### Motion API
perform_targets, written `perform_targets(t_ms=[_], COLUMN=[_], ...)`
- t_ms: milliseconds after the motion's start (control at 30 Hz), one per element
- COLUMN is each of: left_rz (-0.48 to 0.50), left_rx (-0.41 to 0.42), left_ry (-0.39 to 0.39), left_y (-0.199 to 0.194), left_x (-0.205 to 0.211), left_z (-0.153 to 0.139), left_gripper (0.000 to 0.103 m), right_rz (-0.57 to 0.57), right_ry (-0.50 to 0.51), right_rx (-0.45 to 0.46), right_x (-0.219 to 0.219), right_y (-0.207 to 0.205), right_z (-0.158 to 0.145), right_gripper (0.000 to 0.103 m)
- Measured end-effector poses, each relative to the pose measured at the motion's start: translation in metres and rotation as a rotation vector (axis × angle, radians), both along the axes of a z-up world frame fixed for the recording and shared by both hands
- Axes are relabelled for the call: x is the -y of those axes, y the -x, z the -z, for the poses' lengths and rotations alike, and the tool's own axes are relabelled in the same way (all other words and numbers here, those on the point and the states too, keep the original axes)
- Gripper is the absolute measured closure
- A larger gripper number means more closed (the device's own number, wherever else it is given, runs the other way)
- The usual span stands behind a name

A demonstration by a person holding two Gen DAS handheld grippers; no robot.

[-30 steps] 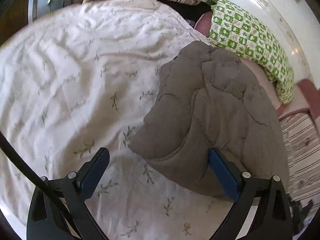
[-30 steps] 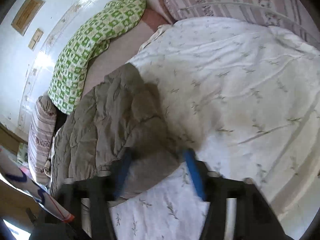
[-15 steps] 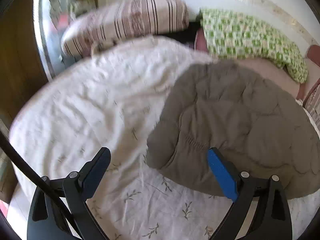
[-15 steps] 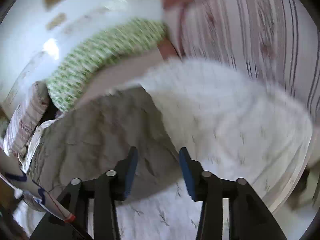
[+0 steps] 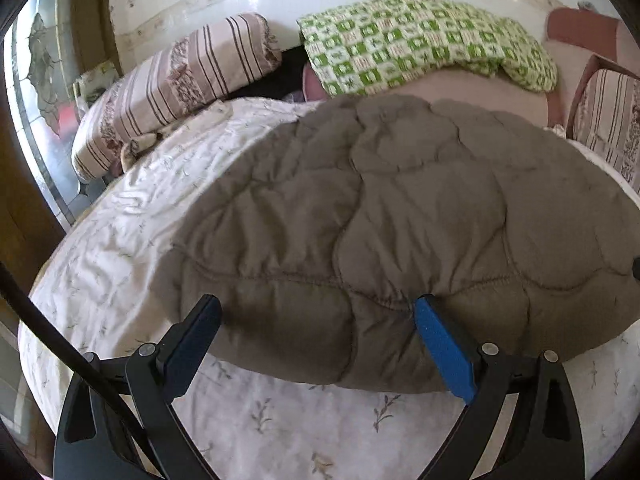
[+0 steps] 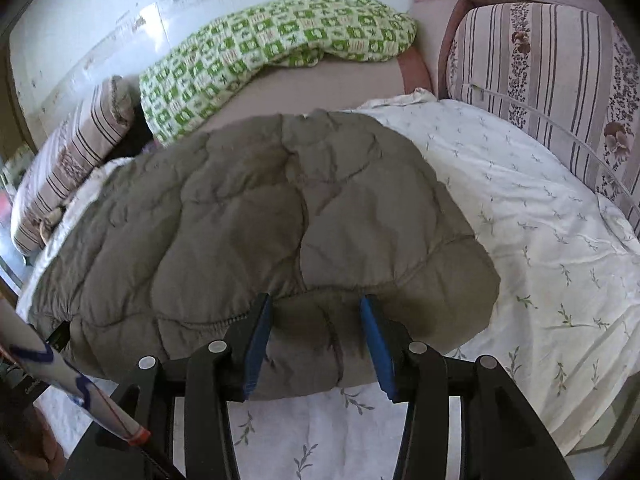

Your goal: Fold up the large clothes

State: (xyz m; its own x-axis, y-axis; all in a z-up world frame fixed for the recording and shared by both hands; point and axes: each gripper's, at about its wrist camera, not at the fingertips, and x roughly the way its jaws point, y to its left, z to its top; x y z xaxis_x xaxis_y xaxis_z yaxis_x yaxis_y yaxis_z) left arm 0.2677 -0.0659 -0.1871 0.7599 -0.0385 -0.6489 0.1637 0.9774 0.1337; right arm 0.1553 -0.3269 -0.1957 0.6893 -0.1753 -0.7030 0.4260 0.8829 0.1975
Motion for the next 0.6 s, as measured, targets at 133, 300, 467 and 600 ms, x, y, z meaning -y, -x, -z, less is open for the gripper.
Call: perform_targets(t_ms=[133, 300, 467, 600], left_rz=[-0.002, 0.002, 0.002, 0.003], left_rx=[-0.001, 0.000, 0.007, 0.009], left_ry=[-0.018, -0.019, -0.026, -0.023], left_y=[0.000, 0.002, 0.002, 0.005], left_x=[0.006, 0.005, 0.005, 0.003], left_z=[0.004, 0.005, 0.005, 0.005], left_gripper=[0.005, 0.005, 0.005, 0.005], right_rz=[0.005, 0.004, 0.004, 0.008], right_ry=[0.019, 0.059, 0.087, 0.107], right_rx=[-0.033, -0.048, -0.051, -0.048], right_x=[-0.004, -0.008, -0.014, -0.018], right_y=[-0.007, -0.009, -0.009, -0.005], right_z=[0.006, 0.009, 0.009, 0.006], right_gripper=[0.052, 0.051, 0.050, 0.047])
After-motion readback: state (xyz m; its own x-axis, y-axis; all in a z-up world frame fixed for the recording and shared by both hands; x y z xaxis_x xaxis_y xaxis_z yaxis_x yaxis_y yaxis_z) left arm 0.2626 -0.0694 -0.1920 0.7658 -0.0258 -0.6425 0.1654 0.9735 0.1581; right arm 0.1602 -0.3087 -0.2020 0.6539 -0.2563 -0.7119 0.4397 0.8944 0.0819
